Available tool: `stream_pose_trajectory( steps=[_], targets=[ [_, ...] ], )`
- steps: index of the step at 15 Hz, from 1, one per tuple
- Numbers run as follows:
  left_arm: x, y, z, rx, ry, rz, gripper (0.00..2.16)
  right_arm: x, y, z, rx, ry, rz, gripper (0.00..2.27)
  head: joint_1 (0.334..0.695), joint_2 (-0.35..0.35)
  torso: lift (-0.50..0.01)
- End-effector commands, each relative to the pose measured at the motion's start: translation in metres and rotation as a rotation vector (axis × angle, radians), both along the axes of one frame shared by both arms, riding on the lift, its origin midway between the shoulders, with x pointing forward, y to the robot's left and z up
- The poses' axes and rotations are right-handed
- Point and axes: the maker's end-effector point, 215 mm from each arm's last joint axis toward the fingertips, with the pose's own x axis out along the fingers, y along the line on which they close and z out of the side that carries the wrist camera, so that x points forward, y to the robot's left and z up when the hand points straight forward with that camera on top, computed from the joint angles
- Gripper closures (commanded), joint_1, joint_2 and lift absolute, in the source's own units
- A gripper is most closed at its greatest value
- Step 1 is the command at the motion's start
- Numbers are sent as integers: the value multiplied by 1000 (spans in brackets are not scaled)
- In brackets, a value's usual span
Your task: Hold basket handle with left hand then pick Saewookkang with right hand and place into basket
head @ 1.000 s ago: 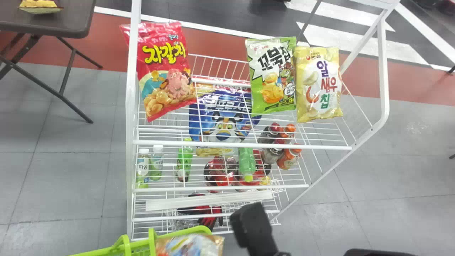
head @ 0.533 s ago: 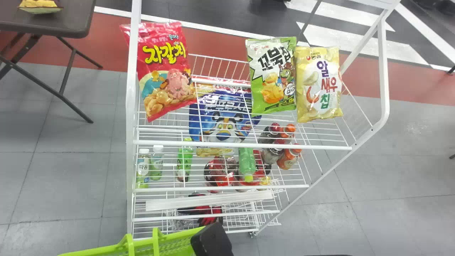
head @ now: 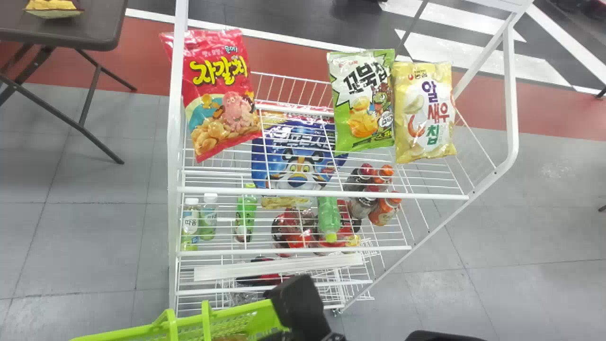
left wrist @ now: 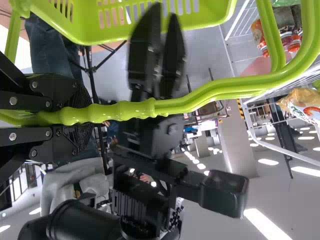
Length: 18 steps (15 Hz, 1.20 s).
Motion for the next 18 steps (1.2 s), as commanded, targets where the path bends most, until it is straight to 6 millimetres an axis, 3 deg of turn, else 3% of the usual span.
stream_pose_trajectory(
  steps=[1,3,5,9,11,15,18],
  targets=[
    [2,0,0,-1,-3,2,1963,40,-10,32,53,-141,-63,49,695,-350,-19],
    [6,1,-2,3,-8,10,1963,79,-25,73,97,-304,-127,66,695,-350,-19],
    [10,2,-4,4,-19,20,1963,113,-54,118,140,-473,-216,73,695,-350,-19],
    [17,4,-9,3,-40,45,1963,137,-104,161,198,-682,-313,93,695,-350,-19],
    [18,4,-9,1,-46,50,1963,139,-132,187,227,-827,-356,137,695,-350,-19],
    [22,5,-10,1,-54,63,1963,127,-152,193,237,-901,-373,151,695,-350,-19],
    [23,5,-12,0,-55,68,1963,114,-158,183,214,-926,-388,147,695,-350,-19]
  ],
)
